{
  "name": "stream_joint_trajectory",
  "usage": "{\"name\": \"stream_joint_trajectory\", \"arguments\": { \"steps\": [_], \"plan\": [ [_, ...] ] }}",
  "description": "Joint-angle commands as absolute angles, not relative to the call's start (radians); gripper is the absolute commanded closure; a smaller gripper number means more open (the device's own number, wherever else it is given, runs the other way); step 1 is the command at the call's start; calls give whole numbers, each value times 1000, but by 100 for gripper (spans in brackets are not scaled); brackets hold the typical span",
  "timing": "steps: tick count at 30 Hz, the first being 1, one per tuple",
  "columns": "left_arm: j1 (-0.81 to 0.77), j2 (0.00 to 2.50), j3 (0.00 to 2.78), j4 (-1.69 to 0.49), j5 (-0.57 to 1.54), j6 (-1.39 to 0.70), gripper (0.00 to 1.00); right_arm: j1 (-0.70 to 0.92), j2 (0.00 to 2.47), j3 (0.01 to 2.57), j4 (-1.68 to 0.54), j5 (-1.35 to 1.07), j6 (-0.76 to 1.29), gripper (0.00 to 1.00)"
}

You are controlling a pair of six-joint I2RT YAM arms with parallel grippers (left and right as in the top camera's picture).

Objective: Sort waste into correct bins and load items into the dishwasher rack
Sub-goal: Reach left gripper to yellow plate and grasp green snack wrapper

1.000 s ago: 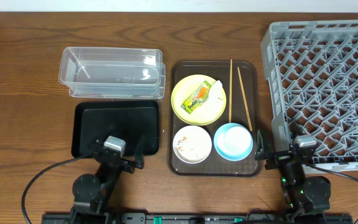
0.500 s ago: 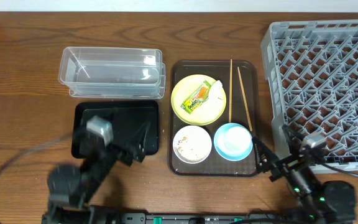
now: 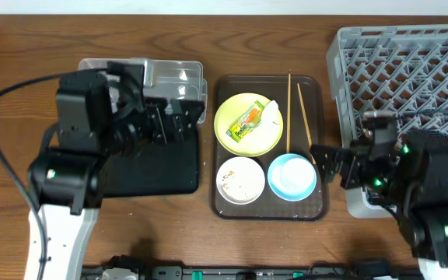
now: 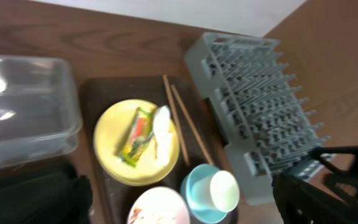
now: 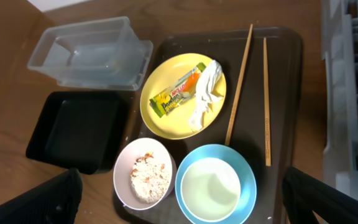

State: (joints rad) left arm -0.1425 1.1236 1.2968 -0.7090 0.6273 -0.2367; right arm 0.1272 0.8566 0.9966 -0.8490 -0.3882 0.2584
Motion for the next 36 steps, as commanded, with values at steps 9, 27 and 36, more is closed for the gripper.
{"name": "stream_joint_trajectory", "arguments": {
  "steps": [9,27,36],
  "plan": [
    [-526,1430,1315,-704,95,-132,20,110,915,1031,-862,-427,238,1],
    [-606,1929,1315,-426,-15,-98,38,110,915,1031,-914,-427,238,1],
    [-606,1988,1315,-409,-12,-97,69,110,915,1031,-918,-426,238,1]
  ]
}}
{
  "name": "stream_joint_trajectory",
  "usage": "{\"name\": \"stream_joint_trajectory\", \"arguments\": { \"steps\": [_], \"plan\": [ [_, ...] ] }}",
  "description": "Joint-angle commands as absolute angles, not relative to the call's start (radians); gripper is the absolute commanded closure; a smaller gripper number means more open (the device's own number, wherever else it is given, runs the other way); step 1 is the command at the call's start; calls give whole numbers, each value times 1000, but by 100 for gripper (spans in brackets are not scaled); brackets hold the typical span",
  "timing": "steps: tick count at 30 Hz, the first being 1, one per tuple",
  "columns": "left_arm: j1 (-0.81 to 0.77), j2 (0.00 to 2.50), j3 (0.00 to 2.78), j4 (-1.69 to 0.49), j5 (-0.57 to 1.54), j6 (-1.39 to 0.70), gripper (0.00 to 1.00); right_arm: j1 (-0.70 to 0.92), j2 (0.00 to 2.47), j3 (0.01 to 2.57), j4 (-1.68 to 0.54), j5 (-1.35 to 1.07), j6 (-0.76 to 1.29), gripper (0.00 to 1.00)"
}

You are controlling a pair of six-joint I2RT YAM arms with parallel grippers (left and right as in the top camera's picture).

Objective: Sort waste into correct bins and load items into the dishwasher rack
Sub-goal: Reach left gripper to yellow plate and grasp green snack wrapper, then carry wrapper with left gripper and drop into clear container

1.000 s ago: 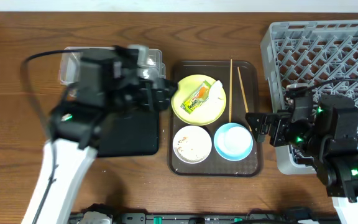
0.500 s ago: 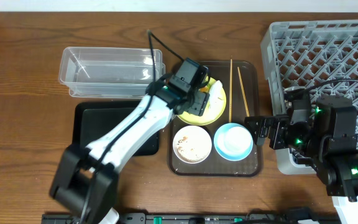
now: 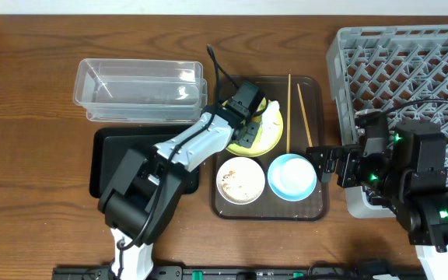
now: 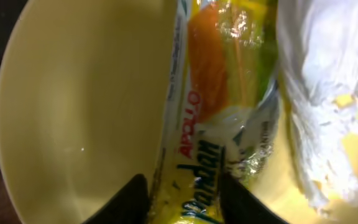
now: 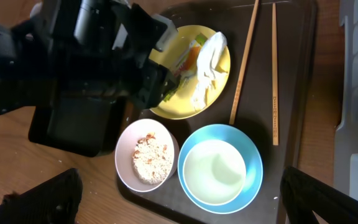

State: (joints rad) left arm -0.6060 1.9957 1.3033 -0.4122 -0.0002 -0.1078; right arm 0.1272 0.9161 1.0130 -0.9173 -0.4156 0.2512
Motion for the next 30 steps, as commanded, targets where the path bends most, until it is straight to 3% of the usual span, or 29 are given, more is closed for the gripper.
{"name": "stream_joint_trajectory", "arguments": {
  "steps": [1,4,18,27,28,30],
  "plan": [
    [-605,1988,1315,-410,-12,-97,76,110,915,1031,-918,-427,238,1],
    [-606,1977,1315,-423,-12,-98,94,110,915,1031,-920,-426,238,1],
    [-457,1624,1316,-514,-12,-110,94,110,915,1031,-927,-419,238,1],
    [-253,1624,1315,-459,-12,-125,93,110,915,1031,-937,-419,238,1],
    [-238,1633,1315,-451,-12,-125,85,110,915,1031,-937,-419,238,1],
    [-215,1655,1315,-447,-12,-125,35,110,915,1031,-941,-419,238,1]
  ]
}}
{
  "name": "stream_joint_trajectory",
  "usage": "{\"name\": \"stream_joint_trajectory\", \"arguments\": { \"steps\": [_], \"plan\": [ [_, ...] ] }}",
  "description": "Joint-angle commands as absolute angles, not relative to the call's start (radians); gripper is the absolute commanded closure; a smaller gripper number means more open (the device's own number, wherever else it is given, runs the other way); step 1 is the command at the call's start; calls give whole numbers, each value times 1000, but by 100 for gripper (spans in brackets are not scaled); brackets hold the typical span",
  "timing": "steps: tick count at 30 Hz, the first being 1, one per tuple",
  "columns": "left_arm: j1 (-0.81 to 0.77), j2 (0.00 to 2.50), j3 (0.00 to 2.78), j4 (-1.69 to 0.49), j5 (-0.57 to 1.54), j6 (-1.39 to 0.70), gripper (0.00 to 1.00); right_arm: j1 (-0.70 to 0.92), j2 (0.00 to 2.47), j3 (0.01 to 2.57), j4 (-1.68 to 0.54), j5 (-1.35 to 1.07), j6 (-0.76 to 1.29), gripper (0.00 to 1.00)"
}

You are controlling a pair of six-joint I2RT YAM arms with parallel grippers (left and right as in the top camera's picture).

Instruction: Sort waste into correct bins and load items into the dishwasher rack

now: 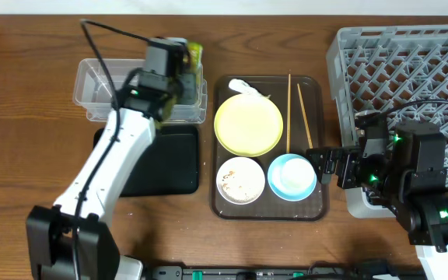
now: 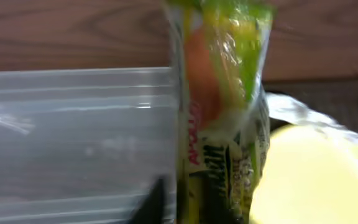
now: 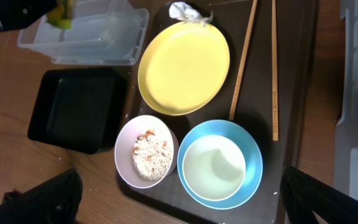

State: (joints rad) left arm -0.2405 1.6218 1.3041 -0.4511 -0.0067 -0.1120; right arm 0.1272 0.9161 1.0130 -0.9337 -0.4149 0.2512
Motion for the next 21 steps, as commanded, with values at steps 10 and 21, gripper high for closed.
{"name": "stream_joint_trajectory", "arguments": {
  "steps": [10,21],
  "plan": [
    [-287,1596,1321,-418,85,-140,26,110,915,1031,-973,-419,237,1],
    [-451,1742,1320,-223,68,-219,26,110,915,1031,-977,-419,237,1]
  ]
}}
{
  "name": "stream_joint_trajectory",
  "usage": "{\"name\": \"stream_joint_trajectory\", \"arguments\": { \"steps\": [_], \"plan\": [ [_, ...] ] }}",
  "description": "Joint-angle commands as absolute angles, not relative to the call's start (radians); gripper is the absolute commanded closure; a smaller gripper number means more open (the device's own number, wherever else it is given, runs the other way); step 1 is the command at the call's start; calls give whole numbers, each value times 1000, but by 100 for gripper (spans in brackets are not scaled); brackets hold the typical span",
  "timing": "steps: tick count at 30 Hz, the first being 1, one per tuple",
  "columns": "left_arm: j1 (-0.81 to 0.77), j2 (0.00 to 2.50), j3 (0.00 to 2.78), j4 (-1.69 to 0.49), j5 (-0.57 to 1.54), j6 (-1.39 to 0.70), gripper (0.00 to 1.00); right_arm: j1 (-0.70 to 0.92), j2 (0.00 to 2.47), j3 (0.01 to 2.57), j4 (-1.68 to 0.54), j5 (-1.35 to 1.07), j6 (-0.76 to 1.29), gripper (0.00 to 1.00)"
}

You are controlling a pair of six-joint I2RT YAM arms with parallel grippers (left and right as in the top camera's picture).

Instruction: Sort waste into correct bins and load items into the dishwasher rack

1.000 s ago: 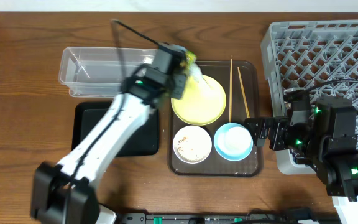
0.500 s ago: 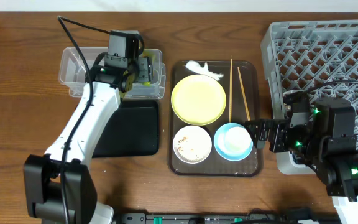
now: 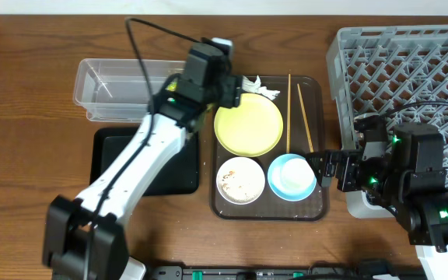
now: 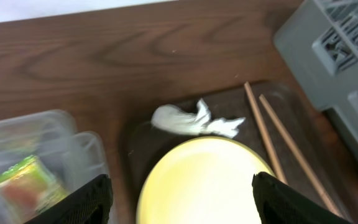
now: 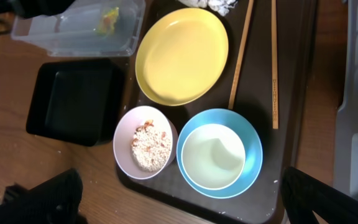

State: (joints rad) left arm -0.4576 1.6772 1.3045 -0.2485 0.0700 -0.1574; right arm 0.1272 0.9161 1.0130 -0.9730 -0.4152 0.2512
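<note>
My left gripper (image 3: 229,89) stands open over the far-left rim of the empty yellow plate (image 3: 248,126); its fingers (image 4: 92,200) show with nothing between them. A crumpled white tissue (image 4: 194,120) lies on the tray just beyond the plate. The green-and-orange snack wrapper (image 4: 23,183) lies inside the clear bin (image 3: 123,85). Two chopsticks (image 3: 295,113) lie on the tray's right side. A bowl of crumbs (image 3: 240,180) and a blue bowl holding a white cup (image 3: 292,176) sit at the tray's front. My right gripper (image 5: 185,208) is open beside the blue bowl.
The brown tray (image 3: 317,206) sits mid-table. A black bin (image 3: 142,167) lies left of it, in front of the clear bin. The grey dishwasher rack (image 3: 411,62) fills the right side, behind my right arm.
The left gripper has let go of the snack wrapper, which now lies in the clear bin. The gripper has moved right, to the plate's far-left rim, and is open. The right arm is unchanged.
First the wrapper and tissue lay on the yellow plate, with my left gripper back over the black bin. Then the gripper was down at the wrapper on the plate. Then it held the wrapper above the clear bin, the tissue lying off the plate. Now the wrapper is in the bin.
</note>
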Motion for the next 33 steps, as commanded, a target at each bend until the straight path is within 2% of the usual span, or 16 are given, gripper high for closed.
{"name": "stream_joint_trajectory", "arguments": {
  "steps": [1,10,18,33],
  "plan": [
    [-451,1764,1321,-197,72,-234,26,110,915,1031,-978,-419,237,1],
    [-451,1916,1321,-17,128,-411,27,110,915,1031,-983,-419,238,1],
    [-451,2026,1321,110,123,-413,30,110,915,1031,-1000,-419,238,1],
    [-451,2143,1321,256,66,-414,30,110,915,1030,-1041,-419,238,1]
  ]
}}
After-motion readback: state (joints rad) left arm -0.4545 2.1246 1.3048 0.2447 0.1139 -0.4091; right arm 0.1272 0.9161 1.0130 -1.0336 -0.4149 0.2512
